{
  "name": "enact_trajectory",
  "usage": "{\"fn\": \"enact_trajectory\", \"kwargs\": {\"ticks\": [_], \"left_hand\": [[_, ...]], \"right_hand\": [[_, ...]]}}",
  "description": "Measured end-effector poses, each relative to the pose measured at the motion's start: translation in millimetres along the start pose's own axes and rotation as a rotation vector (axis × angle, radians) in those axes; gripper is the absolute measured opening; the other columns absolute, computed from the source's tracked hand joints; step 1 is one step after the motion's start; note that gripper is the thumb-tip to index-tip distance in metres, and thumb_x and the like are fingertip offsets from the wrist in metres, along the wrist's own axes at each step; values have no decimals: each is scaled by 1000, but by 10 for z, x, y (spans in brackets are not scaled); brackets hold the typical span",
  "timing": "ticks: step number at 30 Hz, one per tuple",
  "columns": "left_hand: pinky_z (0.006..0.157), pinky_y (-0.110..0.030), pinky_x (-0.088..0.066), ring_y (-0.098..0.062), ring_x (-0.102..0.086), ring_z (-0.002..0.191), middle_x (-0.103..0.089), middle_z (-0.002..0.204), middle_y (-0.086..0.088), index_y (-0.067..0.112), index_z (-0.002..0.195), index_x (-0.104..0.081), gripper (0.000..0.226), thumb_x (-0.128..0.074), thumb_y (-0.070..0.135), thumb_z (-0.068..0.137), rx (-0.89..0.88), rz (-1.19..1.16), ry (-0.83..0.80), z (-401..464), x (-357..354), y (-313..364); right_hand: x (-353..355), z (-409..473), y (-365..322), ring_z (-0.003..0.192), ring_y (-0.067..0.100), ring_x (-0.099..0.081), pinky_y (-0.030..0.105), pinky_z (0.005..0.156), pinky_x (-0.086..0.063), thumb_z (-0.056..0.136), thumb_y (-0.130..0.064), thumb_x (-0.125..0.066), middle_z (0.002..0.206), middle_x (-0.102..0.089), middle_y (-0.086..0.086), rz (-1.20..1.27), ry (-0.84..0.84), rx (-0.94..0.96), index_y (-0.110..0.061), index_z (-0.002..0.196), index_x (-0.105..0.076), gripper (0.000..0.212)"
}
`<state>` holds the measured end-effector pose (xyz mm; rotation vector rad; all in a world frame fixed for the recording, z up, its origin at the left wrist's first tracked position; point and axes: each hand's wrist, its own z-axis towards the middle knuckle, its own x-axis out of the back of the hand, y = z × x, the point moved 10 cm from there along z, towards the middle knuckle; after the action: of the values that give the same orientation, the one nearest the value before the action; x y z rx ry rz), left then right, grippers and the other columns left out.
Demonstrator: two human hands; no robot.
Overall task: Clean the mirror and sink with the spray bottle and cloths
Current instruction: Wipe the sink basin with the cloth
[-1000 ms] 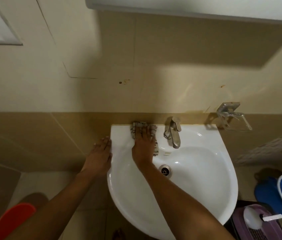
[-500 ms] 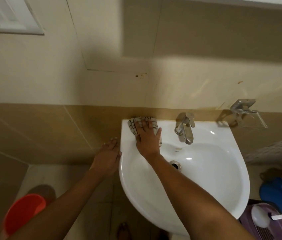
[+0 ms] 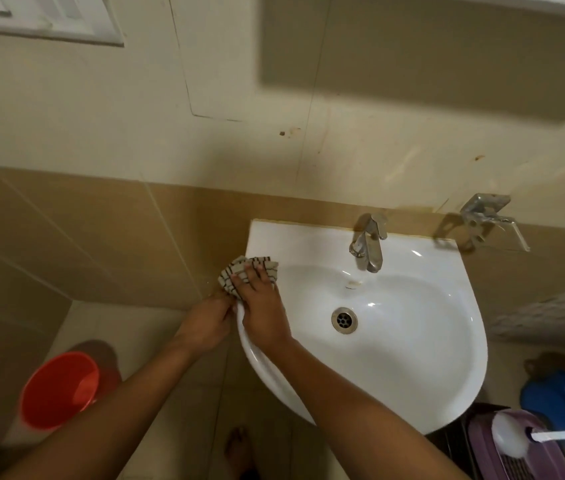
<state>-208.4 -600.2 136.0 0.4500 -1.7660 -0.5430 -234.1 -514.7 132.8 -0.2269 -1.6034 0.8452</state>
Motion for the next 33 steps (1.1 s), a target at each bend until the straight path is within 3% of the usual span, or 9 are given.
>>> {"fn": "enact_trajectory", "kwargs": {"ticks": [3,8,11,14,17,21,25,29,33], "left_hand": [[67,-31,-41,-32,-64,89,-69,103,-14,5,94,-65,19,-47,4,88,74,55,17,-206,-75,-19],[63,-36,-46,-38,-65,81,-71,88,-20,11,74,-58,15,-47,11,84,259,185,47,-551,-132,-90],[73,-41,-54,-38,-65,90,-70,102,-19,7,97,-66,24,-45,13,86,302,175,165,-693,-78,16],[74,-40,-50,-40,-63,94,-63,110,-19,2,106,-62,23,-47,11,91,275,147,282,-789,-73,315],[103,-45,-42,-37,-48,128,-51,138,-20,0,133,-49,44,-55,11,91,184,161,277,-812,-225,613],[117,-44,-27,-37,-34,139,-38,148,-24,-6,140,-41,54,-55,13,91,193,223,209,-852,-460,711],[113,-49,-31,-42,-40,134,-42,144,-28,-9,134,-46,50,-57,10,89,191,256,235,-880,-471,752],[106,-54,-38,-46,-47,126,-48,136,-33,-13,126,-51,46,-58,10,86,158,299,230,-870,-458,791],[98,-56,-43,-47,-52,117,-54,128,-33,-13,117,-56,57,-41,27,79,126,379,185,-857,-463,813]], "right_hand": [[-95,-308,-59,151,25,-10,50,119,-24,98,-13,-50,162,-21,4,15,-40,35,-24,147,-43,51],[51,-1030,-119,150,26,-18,46,112,-38,95,-4,-47,162,-22,2,15,-96,85,-26,149,-38,59],[163,-1486,-150,145,36,-28,54,109,-40,88,-2,-39,159,-30,10,-81,-170,185,-20,147,-43,62],[304,-1885,-83,137,41,-42,52,100,-47,77,-15,-20,154,-39,13,-267,-205,310,-19,142,-50,71],[508,-2222,99,116,38,-62,46,77,-60,79,-13,-28,139,-57,14,-391,-154,372,-20,128,-63,61],[742,-2613,484,116,37,-62,45,79,-58,77,-5,-56,139,-57,13,-510,-96,448,-23,133,-58,59],[1104,-2851,930,116,32,-61,45,88,-52,78,-5,-47,133,-61,7,-558,-35,342,-24,131,-57,58],[1523,-2907,1517,128,28,-51,55,107,-39,68,-4,-71,134,-59,0,-486,-49,81,-27,135,-53,73],[1946,-2859,1955,132,27,-43,62,108,-31,74,-5,-62,131,-58,-2,-424,-3,-104,-27,129,-57,59]]}}
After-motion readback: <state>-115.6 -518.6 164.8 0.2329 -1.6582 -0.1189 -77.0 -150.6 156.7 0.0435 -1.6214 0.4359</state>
